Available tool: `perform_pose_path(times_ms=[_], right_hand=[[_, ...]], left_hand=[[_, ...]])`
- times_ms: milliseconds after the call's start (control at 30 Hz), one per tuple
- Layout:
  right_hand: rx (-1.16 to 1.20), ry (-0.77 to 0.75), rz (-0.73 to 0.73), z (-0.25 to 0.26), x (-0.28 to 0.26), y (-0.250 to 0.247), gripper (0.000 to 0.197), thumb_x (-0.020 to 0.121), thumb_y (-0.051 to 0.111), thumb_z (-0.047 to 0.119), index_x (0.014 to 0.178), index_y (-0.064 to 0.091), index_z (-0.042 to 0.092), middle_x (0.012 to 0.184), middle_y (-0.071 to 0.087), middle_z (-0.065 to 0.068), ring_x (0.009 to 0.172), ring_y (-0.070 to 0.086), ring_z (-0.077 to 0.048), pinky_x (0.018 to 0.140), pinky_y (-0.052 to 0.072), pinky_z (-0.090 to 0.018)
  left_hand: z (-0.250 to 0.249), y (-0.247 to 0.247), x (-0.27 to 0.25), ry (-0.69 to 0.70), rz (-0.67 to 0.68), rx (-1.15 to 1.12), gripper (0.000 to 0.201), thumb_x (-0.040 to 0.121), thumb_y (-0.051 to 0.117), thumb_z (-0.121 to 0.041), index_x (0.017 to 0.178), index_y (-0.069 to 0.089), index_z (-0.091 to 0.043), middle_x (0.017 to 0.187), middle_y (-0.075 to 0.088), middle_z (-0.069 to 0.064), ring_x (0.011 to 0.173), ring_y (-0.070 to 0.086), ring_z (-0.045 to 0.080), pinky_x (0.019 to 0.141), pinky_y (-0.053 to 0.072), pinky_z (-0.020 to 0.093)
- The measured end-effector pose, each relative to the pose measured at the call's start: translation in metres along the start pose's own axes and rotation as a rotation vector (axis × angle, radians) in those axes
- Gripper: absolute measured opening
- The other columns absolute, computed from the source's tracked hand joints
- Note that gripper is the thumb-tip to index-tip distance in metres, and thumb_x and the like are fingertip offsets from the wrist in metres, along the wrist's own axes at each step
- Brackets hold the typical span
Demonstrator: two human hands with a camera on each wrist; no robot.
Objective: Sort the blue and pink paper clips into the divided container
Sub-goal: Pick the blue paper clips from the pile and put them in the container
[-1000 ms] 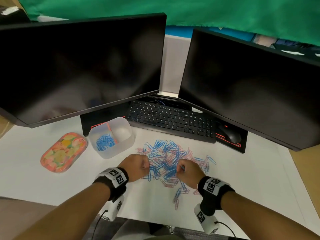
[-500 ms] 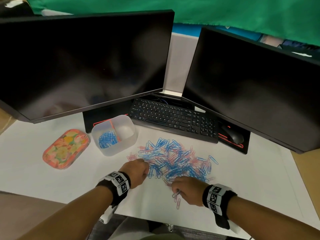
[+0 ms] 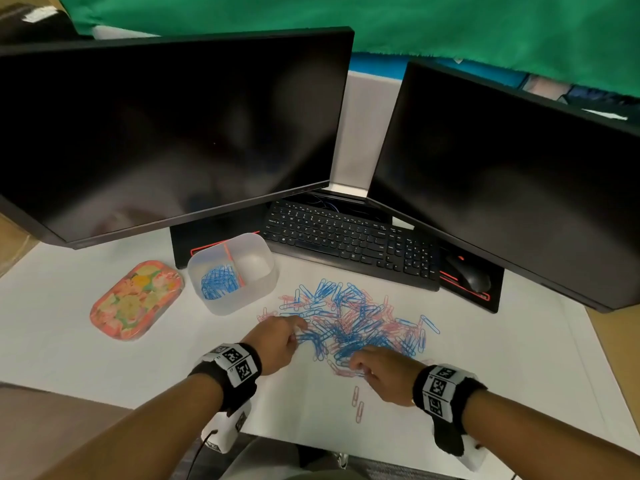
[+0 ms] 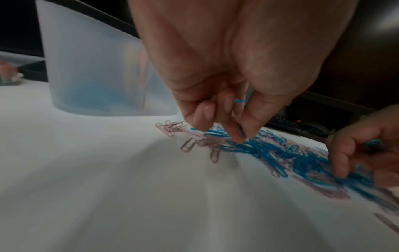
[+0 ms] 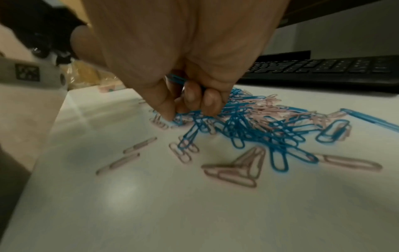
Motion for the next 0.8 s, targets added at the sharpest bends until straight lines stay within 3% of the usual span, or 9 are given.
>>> perform_pose_path(times_ms=[100,200,300,400,500,600,800], right_hand=[[0.135,0.061,-0.059,0.005,0.005,-0.011,0.026,0.093,0.038,0.009,0.111,0.057,0.012,0.089,0.048,0.014,0.075,0.044,-0.001,0.068,0.036,-0.014],[0.391,0.144,-0.096,0.018,0.018,-0.025,0.020,0.094,0.041,0.009,0.091,0.056,-0.002,0.079,0.051,0.005,0.065,0.045,0.001,0.061,0.037,-0.014],[0.578,0.150,-0.109,0.035,0.038,-0.036,0.032,0.099,0.035,0.013,0.073,0.054,0.011,0.070,0.051,0.003,0.056,0.048,0.002,0.060,0.037,-0.013],[0.712,0.150,-0.155,0.053,0.059,-0.049,0.036,0.092,0.038,0.011,0.058,0.047,0.019,0.060,0.042,-0.001,0.054,0.039,-0.013,0.057,0.034,-0.028],[0.810,0.191,-0.114,0.075,0.077,-0.063,0.031,0.094,0.040,0.014,0.065,0.050,0.014,0.059,0.044,0.000,0.047,0.036,-0.011,0.047,0.029,-0.023],[0.828,0.207,-0.069,0.100,0.096,-0.079,0.023,0.095,0.043,0.015,0.078,0.058,0.014,0.066,0.051,0.000,0.051,0.043,-0.011,0.043,0.033,-0.020],[0.870,0.183,-0.043,0.160,0.148,-0.107,0.017,0.097,0.036,0.003,0.103,0.052,0.006,0.069,0.053,-0.008,0.053,0.051,-0.019,0.040,0.039,-0.021]], left_hand=[[-0.004,-0.005,0.000,-0.038,-0.010,-0.114,0.032,0.092,0.047,-0.009,0.114,0.067,-0.020,0.102,0.065,-0.002,0.091,0.059,0.015,0.081,0.043,0.016],[-0.003,-0.015,0.001,-0.143,-0.035,-0.383,0.023,0.091,0.053,-0.006,0.090,0.070,-0.021,0.081,0.063,-0.007,0.072,0.055,0.010,0.065,0.041,0.015],[-0.006,-0.028,-0.005,-0.207,-0.003,-0.556,0.024,0.090,0.053,-0.002,0.078,0.065,-0.019,0.054,0.054,-0.015,0.050,0.048,-0.001,0.051,0.035,0.011],[-0.008,-0.039,-0.010,-0.226,0.005,-0.627,0.020,0.089,0.054,-0.002,0.078,0.064,-0.015,0.056,0.056,-0.013,0.045,0.047,-0.002,0.047,0.033,0.011],[-0.001,-0.058,-0.013,-0.296,-0.079,-0.801,0.020,0.092,0.050,-0.003,0.079,0.063,-0.010,0.066,0.059,-0.001,0.049,0.042,0.009,0.046,0.032,0.018],[0.011,-0.086,-0.017,-0.329,-0.226,-0.895,0.024,0.095,0.043,-0.001,0.081,0.061,-0.008,0.066,0.057,0.004,0.046,0.043,0.010,0.043,0.032,0.020],[0.042,-0.128,-0.019,-0.407,-0.437,-0.786,0.022,0.094,0.041,0.004,0.087,0.060,-0.005,0.056,0.062,0.003,0.039,0.051,0.008,0.039,0.042,0.019]])
Point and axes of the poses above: each hand's wrist, its own x-axis towards the middle knuckle, its own y-axis out of the palm, z = x × y, the point moved 2 cm from there along x, towards the middle knuckle
